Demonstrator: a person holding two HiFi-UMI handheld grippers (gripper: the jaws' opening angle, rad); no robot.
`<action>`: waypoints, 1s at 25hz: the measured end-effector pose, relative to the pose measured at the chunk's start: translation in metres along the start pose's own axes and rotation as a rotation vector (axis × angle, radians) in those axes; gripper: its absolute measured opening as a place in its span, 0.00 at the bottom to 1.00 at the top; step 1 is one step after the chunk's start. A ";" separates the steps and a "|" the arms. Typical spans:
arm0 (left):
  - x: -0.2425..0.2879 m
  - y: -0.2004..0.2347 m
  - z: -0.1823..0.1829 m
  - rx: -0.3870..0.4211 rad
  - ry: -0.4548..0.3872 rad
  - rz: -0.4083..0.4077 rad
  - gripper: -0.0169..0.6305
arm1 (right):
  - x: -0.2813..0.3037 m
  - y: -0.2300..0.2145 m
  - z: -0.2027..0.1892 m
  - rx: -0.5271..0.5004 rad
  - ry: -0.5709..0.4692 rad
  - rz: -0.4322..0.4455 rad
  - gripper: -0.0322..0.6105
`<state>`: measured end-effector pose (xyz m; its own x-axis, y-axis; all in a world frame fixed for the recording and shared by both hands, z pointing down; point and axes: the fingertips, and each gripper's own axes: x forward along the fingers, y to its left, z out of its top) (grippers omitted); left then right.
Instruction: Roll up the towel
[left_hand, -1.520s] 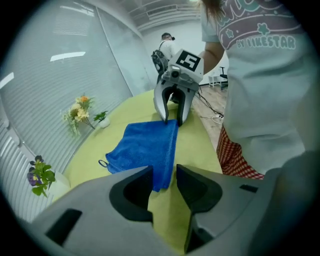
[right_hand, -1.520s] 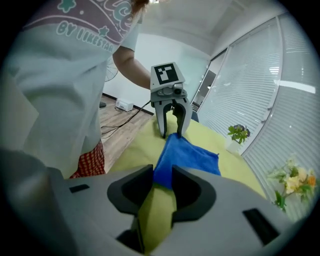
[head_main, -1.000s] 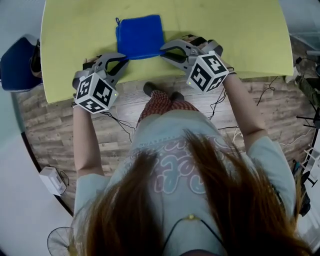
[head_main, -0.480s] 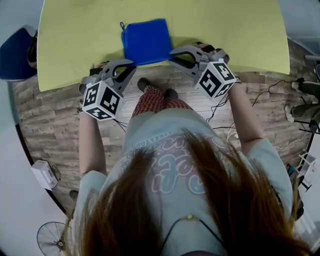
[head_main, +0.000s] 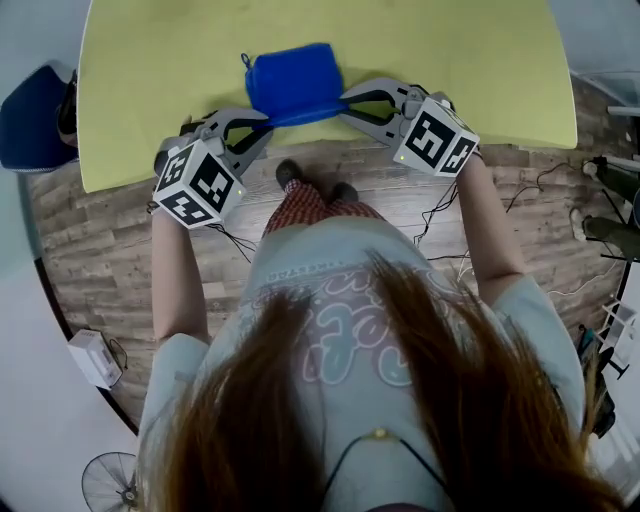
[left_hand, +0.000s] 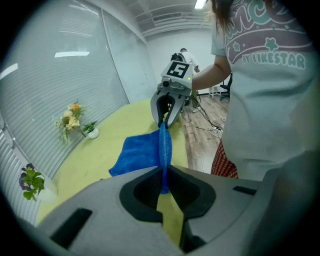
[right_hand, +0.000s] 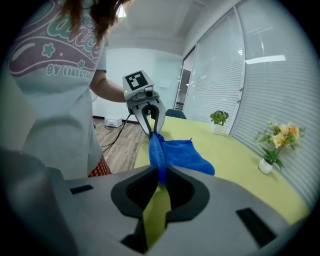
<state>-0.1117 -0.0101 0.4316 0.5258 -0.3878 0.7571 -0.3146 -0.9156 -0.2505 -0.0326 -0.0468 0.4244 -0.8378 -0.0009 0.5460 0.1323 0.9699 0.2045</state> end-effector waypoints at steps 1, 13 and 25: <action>0.000 0.003 0.000 -0.004 -0.003 -0.007 0.08 | 0.001 -0.002 -0.001 0.024 -0.003 0.002 0.13; 0.012 0.027 -0.007 -0.067 -0.004 -0.025 0.08 | 0.005 -0.027 -0.009 0.180 0.040 -0.001 0.15; 0.018 0.034 -0.008 -0.169 -0.028 -0.038 0.08 | -0.013 -0.034 0.007 -0.152 0.083 -0.186 0.32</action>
<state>-0.1191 -0.0472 0.4412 0.5608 -0.3579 0.7466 -0.4208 -0.8998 -0.1153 -0.0295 -0.0779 0.4047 -0.8098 -0.2020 0.5508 0.0631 0.9034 0.4241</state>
